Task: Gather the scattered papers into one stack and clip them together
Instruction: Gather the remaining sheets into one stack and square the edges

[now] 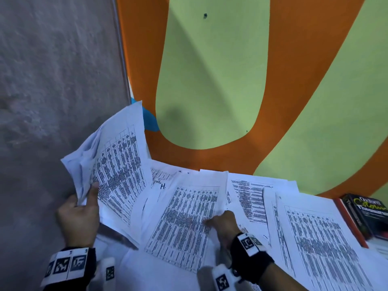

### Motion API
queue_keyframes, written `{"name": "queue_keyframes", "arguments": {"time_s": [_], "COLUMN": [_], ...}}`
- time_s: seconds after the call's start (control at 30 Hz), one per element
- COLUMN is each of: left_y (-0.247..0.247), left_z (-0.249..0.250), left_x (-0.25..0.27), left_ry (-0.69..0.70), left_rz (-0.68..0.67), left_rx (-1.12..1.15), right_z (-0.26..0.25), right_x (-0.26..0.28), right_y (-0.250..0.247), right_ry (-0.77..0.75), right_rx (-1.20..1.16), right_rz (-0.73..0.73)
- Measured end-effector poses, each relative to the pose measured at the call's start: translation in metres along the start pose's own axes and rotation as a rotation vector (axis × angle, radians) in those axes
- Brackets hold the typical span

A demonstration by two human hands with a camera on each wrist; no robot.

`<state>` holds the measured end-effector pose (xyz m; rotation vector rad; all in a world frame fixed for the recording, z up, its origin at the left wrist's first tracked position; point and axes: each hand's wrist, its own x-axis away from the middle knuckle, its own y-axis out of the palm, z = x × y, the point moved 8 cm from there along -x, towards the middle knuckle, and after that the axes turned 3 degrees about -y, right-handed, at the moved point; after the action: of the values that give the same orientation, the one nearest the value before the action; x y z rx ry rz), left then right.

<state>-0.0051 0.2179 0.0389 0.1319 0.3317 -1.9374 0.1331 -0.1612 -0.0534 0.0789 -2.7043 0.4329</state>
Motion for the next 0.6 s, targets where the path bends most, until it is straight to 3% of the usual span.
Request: {"name": "queue_keyframes", "arguments": {"time_s": [0.2, 0.33, 0.47, 0.6], "left_y": [0.0, 0.015, 0.054, 0.096], "left_z": [0.017, 0.023, 0.048, 0.083], "left_x": [0.003, 0.004, 0.018, 0.049], "left_ry": [-0.007, -0.034, -0.094, -0.083], "left_rz": [-0.005, -0.059, -0.23, -0.484], "left_rx": [0.016, 0.021, 0.092, 0.228], "right_z": [-0.065, -0.13, -0.159, -0.143], "right_x": [0.016, 0.034, 0.024, 0.003], "right_y": [-0.04, -0.093, -0.12, -0.115], "right_ry": [-0.297, -0.497, -0.47, -0.367], "right_rx": [0.097, -0.051, -0.316, -0.357], "right_rz": [-0.028, -0.133, -0.248, -0.286]}}
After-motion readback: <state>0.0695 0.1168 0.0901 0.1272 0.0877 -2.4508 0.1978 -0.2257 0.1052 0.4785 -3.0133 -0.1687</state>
